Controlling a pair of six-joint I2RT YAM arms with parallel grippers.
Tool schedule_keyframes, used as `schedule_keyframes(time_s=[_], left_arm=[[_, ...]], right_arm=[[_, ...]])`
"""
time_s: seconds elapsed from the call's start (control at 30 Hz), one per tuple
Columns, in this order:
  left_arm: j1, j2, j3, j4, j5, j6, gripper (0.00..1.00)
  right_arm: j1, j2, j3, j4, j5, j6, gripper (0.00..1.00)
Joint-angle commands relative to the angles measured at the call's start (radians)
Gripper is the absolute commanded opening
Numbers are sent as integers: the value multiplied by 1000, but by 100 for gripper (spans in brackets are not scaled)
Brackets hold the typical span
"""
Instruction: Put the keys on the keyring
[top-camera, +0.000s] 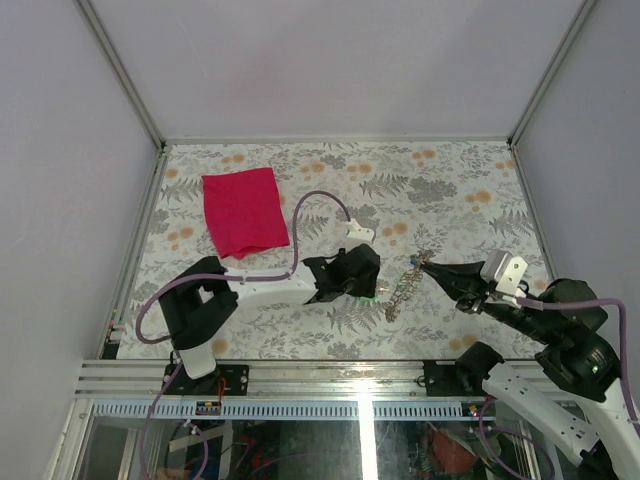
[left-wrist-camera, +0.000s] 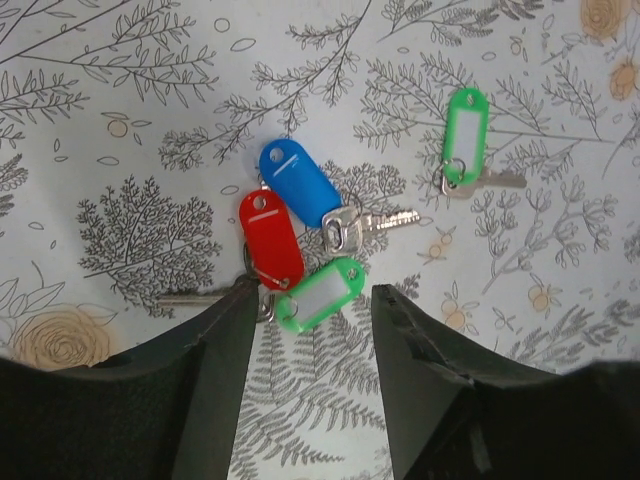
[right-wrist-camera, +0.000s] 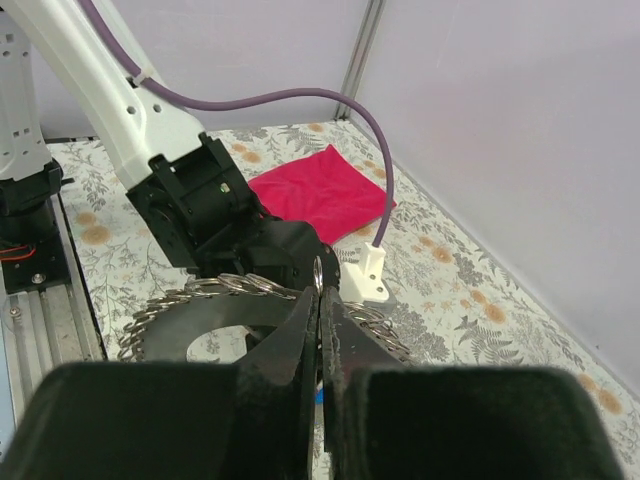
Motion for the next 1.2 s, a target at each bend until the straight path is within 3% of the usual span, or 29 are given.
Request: schedule_keyframes(time_s=[0.0, 0.27, 0.97, 1.17], left_arm=[[-15, 55, 60, -12, -94, -34, 51], [-16, 101, 81, -34, -105, -34, 48], [-15, 139, 82, -51, -117, -23, 17], [-10, 137, 86, -65, -148, -1, 3]], right_arm=[[5, -13, -6, 63, 18, 24, 0], [5, -17, -36, 80, 7, 23, 0], [4, 3, -65, 118, -30, 32, 0], [5, 11, -61, 120, -38, 38, 0]])
